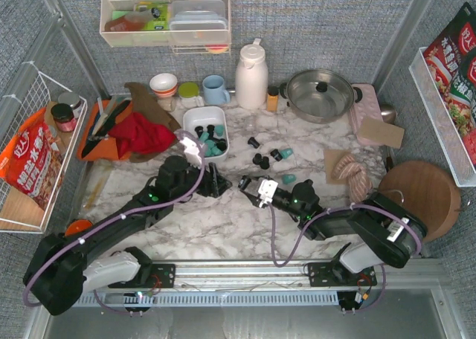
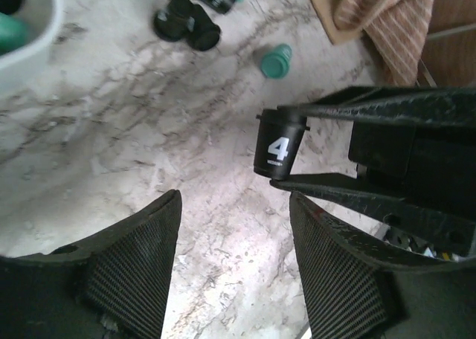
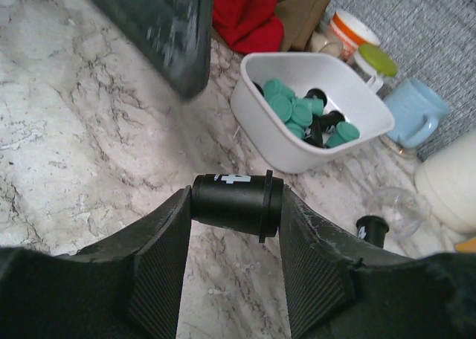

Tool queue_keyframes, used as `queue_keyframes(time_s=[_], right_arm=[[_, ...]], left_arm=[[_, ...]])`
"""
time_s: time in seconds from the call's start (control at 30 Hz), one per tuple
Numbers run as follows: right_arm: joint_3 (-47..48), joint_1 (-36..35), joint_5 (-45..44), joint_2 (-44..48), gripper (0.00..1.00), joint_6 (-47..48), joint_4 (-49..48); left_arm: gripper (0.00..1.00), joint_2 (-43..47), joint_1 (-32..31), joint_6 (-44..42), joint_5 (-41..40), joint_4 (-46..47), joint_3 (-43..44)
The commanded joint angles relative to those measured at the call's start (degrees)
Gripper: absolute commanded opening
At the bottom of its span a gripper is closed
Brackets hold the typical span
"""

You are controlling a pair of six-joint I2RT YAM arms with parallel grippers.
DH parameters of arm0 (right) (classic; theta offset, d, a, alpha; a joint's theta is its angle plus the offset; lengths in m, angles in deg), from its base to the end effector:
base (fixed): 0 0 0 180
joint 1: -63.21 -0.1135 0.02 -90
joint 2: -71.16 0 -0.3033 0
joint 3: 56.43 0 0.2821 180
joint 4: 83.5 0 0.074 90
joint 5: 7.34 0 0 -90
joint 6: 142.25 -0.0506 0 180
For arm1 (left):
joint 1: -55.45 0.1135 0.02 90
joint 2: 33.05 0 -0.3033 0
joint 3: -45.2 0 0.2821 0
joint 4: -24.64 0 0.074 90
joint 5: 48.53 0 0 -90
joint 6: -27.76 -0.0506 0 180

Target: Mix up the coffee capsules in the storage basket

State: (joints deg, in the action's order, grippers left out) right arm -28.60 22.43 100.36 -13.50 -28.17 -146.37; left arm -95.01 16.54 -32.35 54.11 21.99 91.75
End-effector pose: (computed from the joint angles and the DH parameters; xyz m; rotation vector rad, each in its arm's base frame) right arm 0.1926 0.1865 0.1922 -1.0000 1.1010 0.4623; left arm 0.2006 -0.1761 0.2680 0.3184 1.9869 -1.0057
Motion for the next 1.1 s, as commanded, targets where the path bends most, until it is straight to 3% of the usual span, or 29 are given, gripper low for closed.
queue_keyframes(time_s=[0.0,0.2,0.77,0.9,1.07], right_arm=[[0.2,0.1,3.3,2.6,0.0,2.6,1.3],[0.5,0.1,5.4,5.9,0.0,4.3,7.3],[0.3,0.7,4.4,8.0,0.0,2.9,7.7],[0.3,0.6,4.5,8.2,0.0,2.4,7.7],[0.3,0.9,3.0,8.8,0.0,2.1,8.1]], left_arm=[[0.68,-2.8,-2.4,-1.1,2.1,9.4,-0.7],[0.66,-8.3,-4.5,-1.1,2.7,10.7,2.6],[0.52,-15.4,-9.3,-2.9,4.4,8.5,5.2],[0.43,-17.1,-9.8,-2.9,3.8,9.0,5.8],[0.22,-18.2,-10.2,-2.5,3.6,10.5,6.3]])
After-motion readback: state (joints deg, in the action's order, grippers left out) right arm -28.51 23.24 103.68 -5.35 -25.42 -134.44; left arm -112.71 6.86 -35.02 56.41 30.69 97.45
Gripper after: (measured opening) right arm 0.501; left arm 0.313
